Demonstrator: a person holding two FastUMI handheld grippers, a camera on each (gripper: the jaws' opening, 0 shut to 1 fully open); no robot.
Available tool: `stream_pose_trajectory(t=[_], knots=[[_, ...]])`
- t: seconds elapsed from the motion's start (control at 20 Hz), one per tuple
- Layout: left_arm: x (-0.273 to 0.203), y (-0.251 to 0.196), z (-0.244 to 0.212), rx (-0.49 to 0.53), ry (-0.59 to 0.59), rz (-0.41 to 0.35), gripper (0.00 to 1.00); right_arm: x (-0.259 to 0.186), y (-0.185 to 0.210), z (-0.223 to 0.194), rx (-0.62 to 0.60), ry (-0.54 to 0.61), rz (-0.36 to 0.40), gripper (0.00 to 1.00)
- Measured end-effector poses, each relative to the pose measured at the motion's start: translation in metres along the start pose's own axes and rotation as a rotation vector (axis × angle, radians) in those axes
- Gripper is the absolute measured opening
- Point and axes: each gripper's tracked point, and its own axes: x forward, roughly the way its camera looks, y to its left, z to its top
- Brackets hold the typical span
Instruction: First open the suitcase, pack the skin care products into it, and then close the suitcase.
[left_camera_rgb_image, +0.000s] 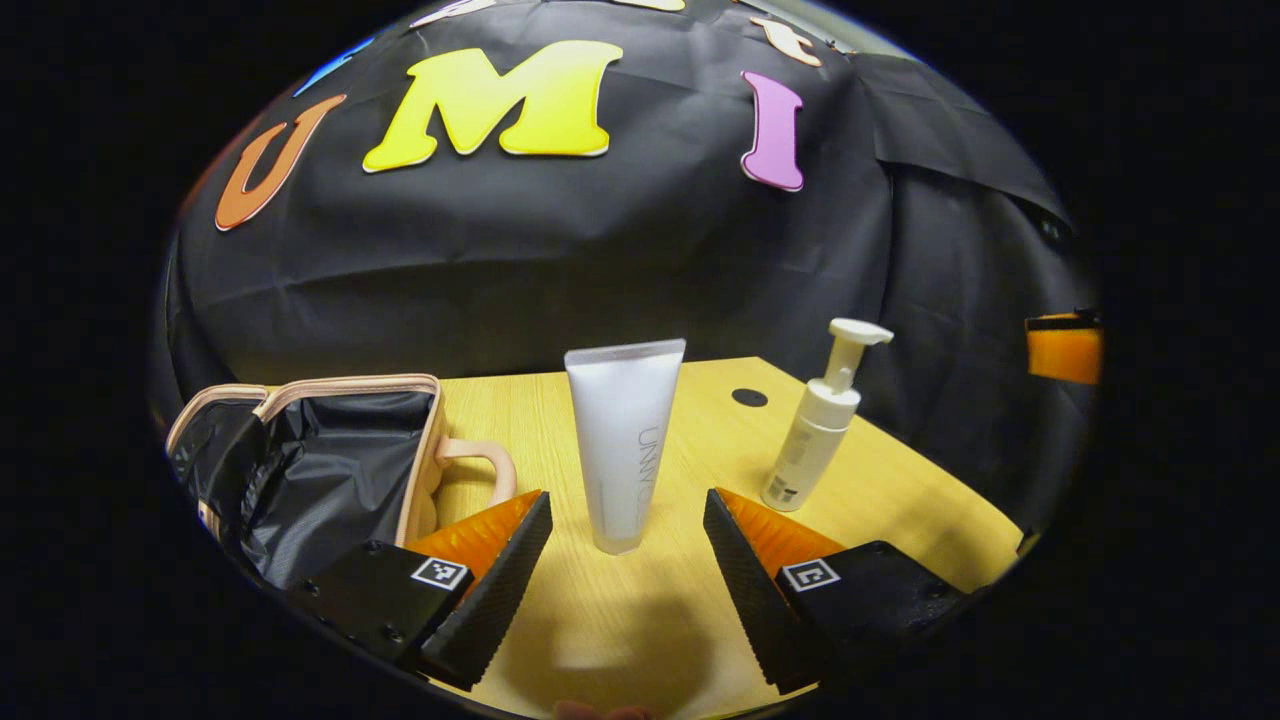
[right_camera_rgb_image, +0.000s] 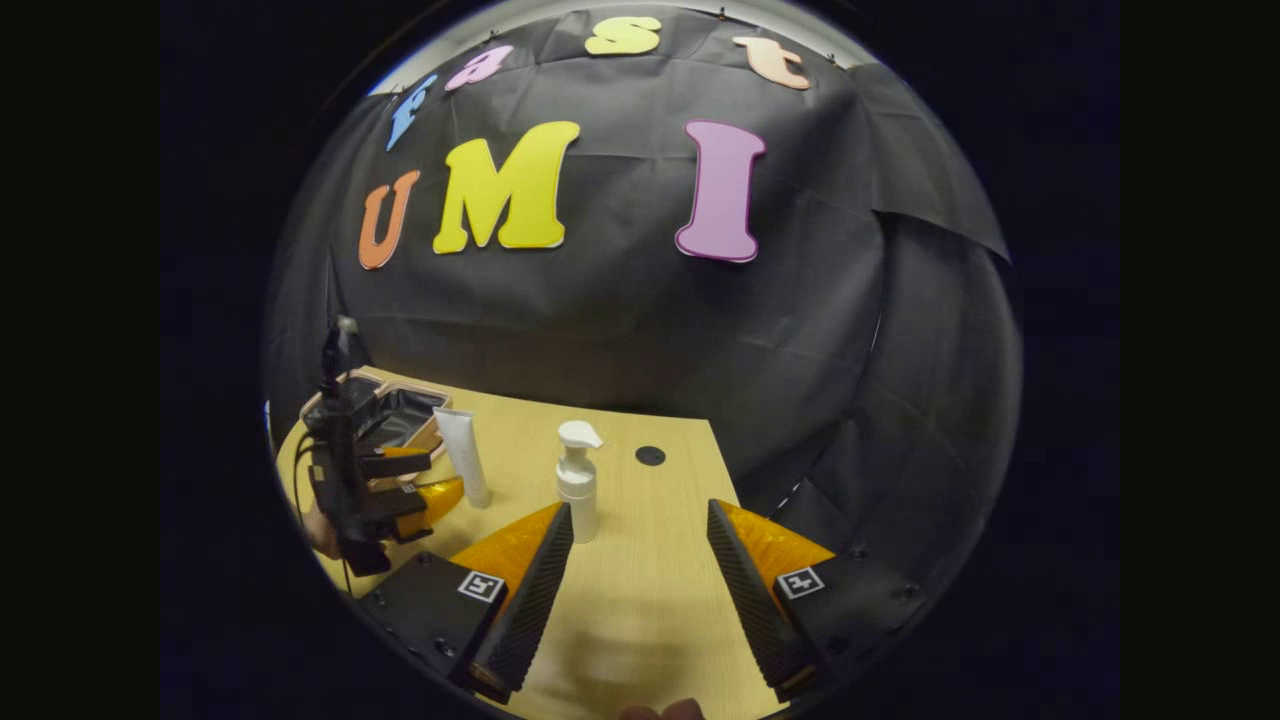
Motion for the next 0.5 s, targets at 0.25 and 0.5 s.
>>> stream_pose_trajectory(t=[0.25,0.5], knots=[[0.032,0.006,-0.020,0.030,0.034,0.016,0.98,0.008,-0.020,-0.018,0.003,0.046,-0.010,0.80],[0.051,0.005,-0.027,0.031,0.062,-0.021,0.89,0.026,-0.025,-0.037,0.010,0.073,-0.014,0.80]])
